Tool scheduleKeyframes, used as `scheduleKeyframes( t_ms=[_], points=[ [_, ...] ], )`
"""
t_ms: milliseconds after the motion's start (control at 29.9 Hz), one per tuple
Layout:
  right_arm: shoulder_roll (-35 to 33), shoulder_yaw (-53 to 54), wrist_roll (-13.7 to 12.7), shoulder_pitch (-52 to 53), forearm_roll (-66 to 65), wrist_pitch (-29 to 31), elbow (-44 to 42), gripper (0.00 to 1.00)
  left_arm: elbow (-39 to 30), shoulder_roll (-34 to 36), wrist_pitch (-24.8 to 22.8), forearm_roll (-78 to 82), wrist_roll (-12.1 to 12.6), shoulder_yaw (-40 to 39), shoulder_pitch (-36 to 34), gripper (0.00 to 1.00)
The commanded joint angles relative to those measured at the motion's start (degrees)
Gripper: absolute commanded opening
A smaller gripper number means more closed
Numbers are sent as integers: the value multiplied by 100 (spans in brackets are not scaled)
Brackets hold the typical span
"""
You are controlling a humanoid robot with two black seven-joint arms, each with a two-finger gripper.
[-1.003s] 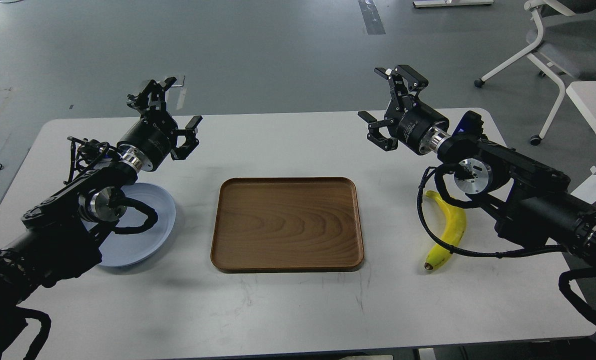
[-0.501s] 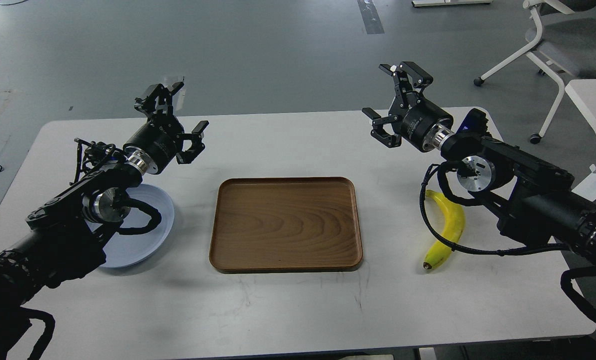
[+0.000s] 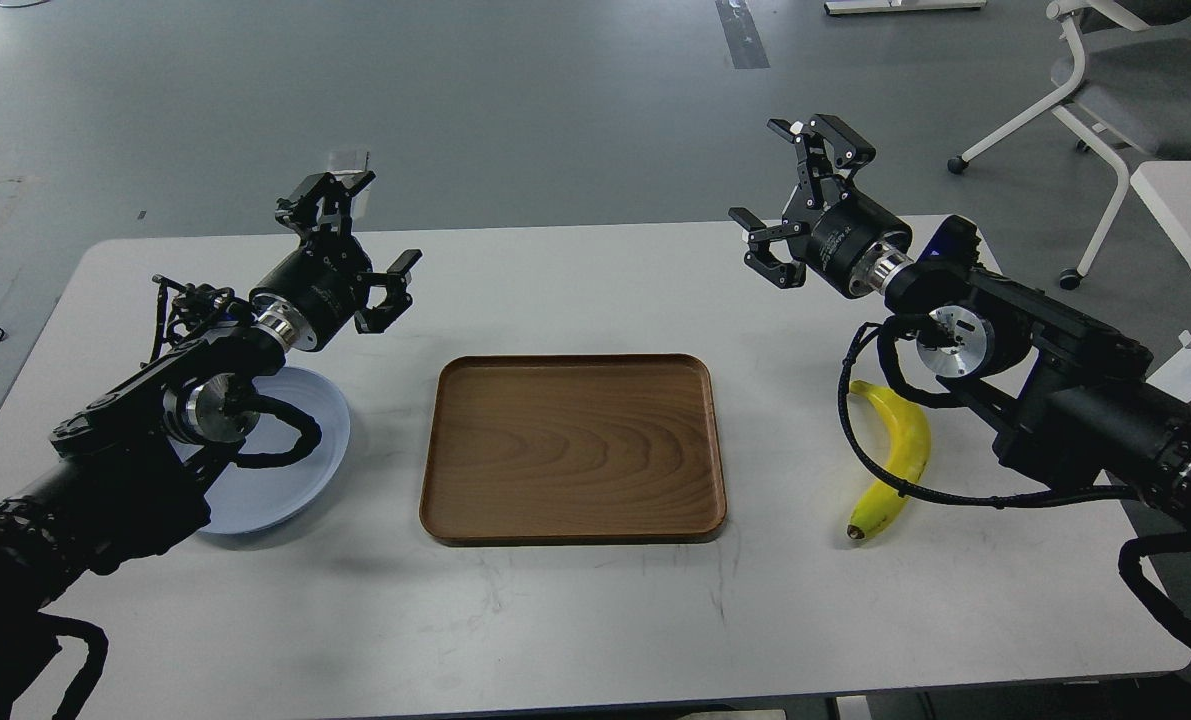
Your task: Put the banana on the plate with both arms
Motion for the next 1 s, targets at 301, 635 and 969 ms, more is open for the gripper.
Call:
scheduleKeyframes(
  t_ms=[301,635,969],
  points=[
    [-4,-98,-128,11,15,35,-3,99,1,-7,45,-38,-67,-66,31,98],
    [-13,-108,-58,2,-21,0,-3,99,10,168,97,574,-172,31,-153,98],
    [-13,-108,-32,-24,-56,-17,-12,99,-2440,2215,1791,4652,-968,74,-251,98]
  ],
)
